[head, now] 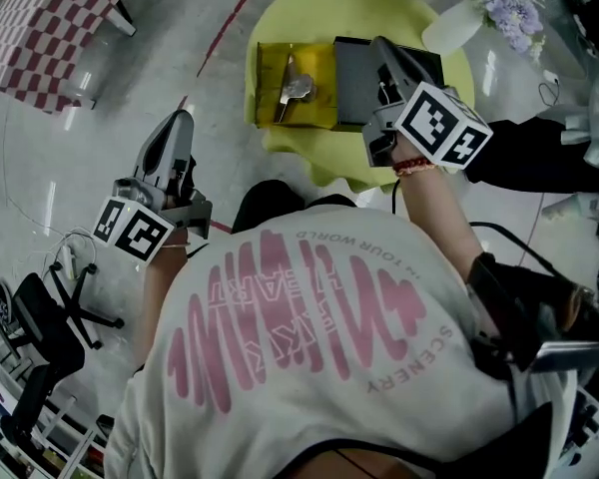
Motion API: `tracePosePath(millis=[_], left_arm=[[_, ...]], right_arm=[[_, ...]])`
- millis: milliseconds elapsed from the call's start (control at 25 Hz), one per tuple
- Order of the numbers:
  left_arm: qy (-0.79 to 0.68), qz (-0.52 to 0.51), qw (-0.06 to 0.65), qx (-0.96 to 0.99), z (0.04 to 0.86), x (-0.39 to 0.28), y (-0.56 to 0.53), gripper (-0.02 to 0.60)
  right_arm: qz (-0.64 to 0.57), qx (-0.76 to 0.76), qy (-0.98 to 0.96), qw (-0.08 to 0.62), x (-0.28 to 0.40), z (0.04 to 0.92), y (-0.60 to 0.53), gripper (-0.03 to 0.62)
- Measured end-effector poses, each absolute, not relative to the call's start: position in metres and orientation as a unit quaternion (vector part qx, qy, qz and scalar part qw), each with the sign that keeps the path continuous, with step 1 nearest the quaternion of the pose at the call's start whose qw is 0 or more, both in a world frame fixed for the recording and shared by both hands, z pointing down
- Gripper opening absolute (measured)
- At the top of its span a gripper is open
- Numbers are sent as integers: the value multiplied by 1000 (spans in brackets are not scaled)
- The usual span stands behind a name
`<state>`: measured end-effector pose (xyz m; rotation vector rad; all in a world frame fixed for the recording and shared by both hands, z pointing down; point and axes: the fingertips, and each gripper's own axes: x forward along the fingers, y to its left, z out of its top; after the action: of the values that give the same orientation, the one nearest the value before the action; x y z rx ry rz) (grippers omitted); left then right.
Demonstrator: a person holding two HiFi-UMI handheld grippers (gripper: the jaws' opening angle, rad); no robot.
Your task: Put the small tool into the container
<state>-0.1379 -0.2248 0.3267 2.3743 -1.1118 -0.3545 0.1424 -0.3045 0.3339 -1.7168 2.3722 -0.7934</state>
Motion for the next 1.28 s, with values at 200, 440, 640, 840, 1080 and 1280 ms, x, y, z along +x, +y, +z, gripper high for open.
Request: tracePosePath(millis=[200, 440, 640, 840, 1080, 1280], left_arm=[[-413, -133, 249, 866, 332, -106, -195, 8], [-425, -140, 250, 859, 339, -77, -162, 7], [-436, -143, 255, 851, 343, -64, -133, 8], [-444, -143, 255, 847, 347, -56, -116, 8], [-450, -144, 251, 845, 347, -55, -107, 8], [-451, -148, 249, 844, 339, -60, -118, 7]], right_arm=[[-221, -557, 800, 24, 168, 331, -273, 6], [-213, -546, 810, 6, 196, 340, -241, 6], [-207, -537, 818, -9, 206, 343, -218, 6], [-203, -528, 825, -13, 211, 348, -209, 5], [-196, -521, 830, -18, 211, 349, -201, 5], [-194, -518, 833, -22, 203, 342, -212, 5]])
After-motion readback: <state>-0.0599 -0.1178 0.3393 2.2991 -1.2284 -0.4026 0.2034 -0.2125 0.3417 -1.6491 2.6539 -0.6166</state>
